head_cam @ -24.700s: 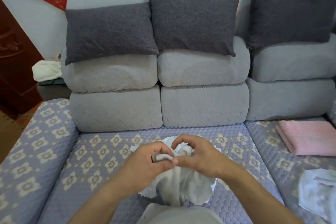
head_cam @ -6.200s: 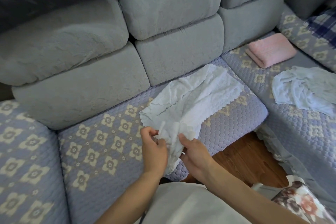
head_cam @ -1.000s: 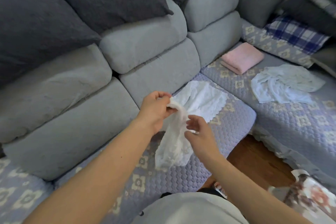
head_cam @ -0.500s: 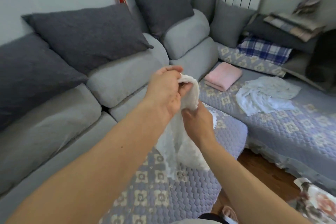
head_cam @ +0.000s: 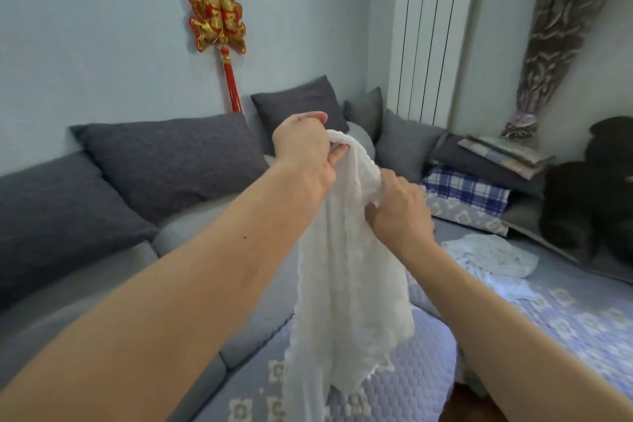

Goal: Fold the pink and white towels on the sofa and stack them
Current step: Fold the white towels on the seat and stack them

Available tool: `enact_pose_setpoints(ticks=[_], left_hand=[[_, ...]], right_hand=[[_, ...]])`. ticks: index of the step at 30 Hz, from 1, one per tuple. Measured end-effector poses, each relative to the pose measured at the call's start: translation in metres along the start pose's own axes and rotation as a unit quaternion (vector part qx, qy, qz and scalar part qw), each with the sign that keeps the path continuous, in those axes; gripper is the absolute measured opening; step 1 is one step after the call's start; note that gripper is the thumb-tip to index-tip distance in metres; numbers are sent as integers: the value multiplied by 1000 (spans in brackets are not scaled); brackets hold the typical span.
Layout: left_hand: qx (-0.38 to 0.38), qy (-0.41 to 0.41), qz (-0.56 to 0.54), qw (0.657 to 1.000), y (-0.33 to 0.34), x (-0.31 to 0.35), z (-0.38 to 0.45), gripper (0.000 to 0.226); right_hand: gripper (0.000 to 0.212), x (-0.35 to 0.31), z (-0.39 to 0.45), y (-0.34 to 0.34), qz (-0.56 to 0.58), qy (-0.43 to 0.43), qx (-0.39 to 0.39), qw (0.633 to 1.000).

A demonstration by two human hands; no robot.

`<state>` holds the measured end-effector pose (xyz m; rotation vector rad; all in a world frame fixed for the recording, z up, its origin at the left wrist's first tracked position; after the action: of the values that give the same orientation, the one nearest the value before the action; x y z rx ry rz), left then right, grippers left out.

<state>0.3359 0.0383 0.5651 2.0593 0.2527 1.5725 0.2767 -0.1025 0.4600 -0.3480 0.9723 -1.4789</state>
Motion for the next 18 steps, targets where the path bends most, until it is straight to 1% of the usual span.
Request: enact_pose_setpoints(ticks=[2, 3, 5, 6, 8, 10, 12, 14, 15, 16, 17, 18], left_hand=[[0, 1, -14, 1000, 5, 1, -1, 33], [4, 2, -20, 1000, 6, 3, -2, 33], [20, 9, -34, 999, 0, 11, 0, 32], [31, 15, -43, 998, -6, 16, 2, 31], [58, 30, -65, 996, -22, 27, 8, 29], [81, 41, -77, 993, -37, 32, 15, 27], [93, 35, -83, 992, -46, 27, 19, 24], [98, 30, -86, 991, -51, 20, 22, 24], [102, 33, -87, 990, -52, 20, 23, 25], [107, 39, -88, 990, -54, 20, 24, 26], [112, 47, -89, 989, -57, 23, 25, 27], [120, 59, -91, 987, -60, 26, 25, 28]], right_hand=[[54, 9, -4, 16, 2, 31, -40, 999], [54, 16, -8, 27, 0, 39, -50, 998], [39, 36, -20, 46, 6, 52, -47, 998], [30, 50, -28, 53, 13, 79, -41, 996], [27, 82, -46, 63, 6, 156, -51, 986], [20, 108, -61, 73, -8, 207, -83, 975], [20, 120, -69, 86, 36, 258, -113, 959], [31, 124, -75, 108, 106, 322, -144, 930], [40, 127, -79, 122, 146, 362, -154, 908], [48, 129, -85, 139, 189, 409, -158, 879], [49, 127, -92, 153, 245, 456, -158, 841], [42, 125, -97, 166, 305, 492, -158, 800]])
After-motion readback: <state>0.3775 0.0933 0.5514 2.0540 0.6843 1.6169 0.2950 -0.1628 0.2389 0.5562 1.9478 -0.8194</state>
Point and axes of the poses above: each hand's wrist, its own z-axis towards the middle knuckle, its own y-axis out of the palm, x = y × z, the point moved 4 cm from there along z, towards the middle knuckle, and after that the axes turned 9 degrees about -y, right-handed, at the moved point
